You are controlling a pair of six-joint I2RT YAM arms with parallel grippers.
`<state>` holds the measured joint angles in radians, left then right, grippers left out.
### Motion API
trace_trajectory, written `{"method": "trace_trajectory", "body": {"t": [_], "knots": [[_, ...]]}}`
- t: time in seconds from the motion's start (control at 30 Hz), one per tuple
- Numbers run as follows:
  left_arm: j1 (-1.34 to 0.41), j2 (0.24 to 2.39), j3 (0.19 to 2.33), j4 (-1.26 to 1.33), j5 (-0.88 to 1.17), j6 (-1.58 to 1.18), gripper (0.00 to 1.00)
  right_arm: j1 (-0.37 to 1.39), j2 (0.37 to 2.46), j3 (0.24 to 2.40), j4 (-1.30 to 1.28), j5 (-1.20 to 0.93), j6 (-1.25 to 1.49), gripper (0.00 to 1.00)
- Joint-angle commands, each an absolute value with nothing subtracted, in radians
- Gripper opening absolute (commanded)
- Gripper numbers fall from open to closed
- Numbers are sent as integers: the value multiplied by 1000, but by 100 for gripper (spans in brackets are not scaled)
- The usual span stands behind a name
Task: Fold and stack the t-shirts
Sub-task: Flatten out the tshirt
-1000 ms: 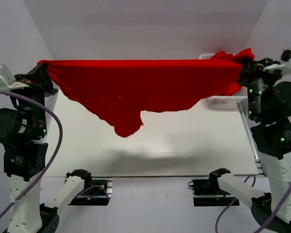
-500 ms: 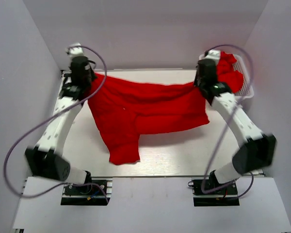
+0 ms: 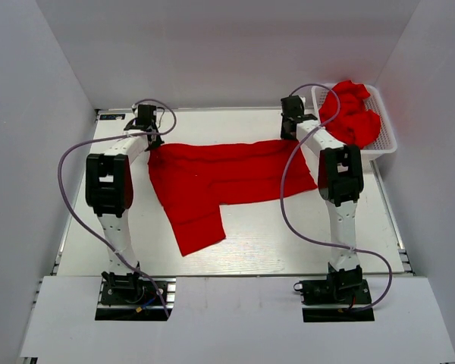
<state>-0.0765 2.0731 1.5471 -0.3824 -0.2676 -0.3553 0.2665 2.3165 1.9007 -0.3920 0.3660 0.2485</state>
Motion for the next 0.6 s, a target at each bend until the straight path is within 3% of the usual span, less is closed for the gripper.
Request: {"method": "trace_trajectory", "body": {"t": [0.0, 0.07, 0.1, 0.13, 0.17, 0.2, 0.23, 0.37, 0.57], "knots": [[-75, 2116, 1711, -359, -236, -327, 0, 249, 2313, 1988, -321, 327, 218, 13], [-75, 2160, 1774, -412, -236, -327, 0, 247, 2332, 2011, -319, 310, 206, 36], [-65, 2180, 1843, -441, -236, -327, 1, 247, 2335, 2026, -327, 308, 193, 63], [-64, 2221, 1889, -528, -221, -327, 36, 245, 2332, 2034, -333, 304, 177, 79], [-64, 2238, 1938, -584, -221, -327, 54, 244, 2329, 2058, -344, 296, 172, 90], [-64, 2249, 2022, -635, -221, -327, 71, 244, 2323, 2062, -363, 292, 167, 90], [-64, 2249, 2049, -702, -221, -327, 100, 245, 2288, 2060, -371, 279, 146, 90], [-64, 2146, 2030, -715, -210, -327, 100, 248, 2180, 2014, -393, 222, 132, 90], [-64, 1821, 1803, -712, -152, -339, 100, 247, 1968, 1867, -483, 170, 216, 90]]}}
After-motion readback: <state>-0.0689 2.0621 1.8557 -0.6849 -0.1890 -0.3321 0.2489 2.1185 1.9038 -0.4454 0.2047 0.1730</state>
